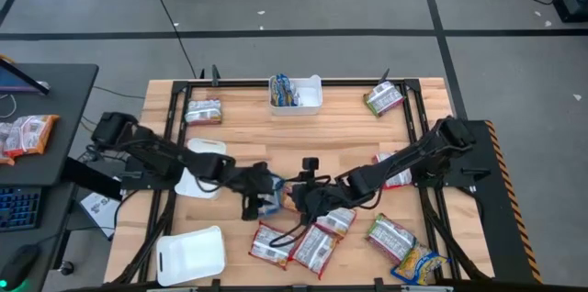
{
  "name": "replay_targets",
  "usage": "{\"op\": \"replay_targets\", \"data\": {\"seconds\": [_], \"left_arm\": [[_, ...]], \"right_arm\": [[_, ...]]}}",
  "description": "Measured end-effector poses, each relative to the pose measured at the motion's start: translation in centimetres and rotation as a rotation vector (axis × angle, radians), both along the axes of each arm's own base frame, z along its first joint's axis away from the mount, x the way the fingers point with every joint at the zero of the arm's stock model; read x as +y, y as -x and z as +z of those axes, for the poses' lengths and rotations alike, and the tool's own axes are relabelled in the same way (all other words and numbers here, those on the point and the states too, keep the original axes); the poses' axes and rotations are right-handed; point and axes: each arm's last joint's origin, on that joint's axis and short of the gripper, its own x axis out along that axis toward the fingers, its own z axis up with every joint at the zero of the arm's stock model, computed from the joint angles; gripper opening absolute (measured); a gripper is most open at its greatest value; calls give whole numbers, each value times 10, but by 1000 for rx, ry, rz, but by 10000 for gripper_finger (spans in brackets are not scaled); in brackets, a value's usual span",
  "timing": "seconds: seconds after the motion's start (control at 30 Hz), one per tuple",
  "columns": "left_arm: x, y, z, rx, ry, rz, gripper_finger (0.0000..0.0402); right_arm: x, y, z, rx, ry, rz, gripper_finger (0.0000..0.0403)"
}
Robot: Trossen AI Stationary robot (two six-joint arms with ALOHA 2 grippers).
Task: Sort Maruchan noodles
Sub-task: Put the blue noodle pack into the top white bin
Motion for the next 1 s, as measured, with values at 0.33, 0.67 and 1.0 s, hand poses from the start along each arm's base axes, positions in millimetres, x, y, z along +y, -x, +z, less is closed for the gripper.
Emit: {"op": "replay_targets", "data": {"seconds": [0.33, 0.67, 1.0], "left_arm": [[-17, 35, 46, -9, -208, 65, 151], [-43, 74, 70, -48, -162, 35, 151], [-52, 80, 32, 87, -146, 150, 151]], "right_arm": [[11, -35, -55, 145, 101, 42, 179], [37, -26, -32, 361, 395, 288, 193], [28, -16, -55, 669, 687, 493, 276]]}}
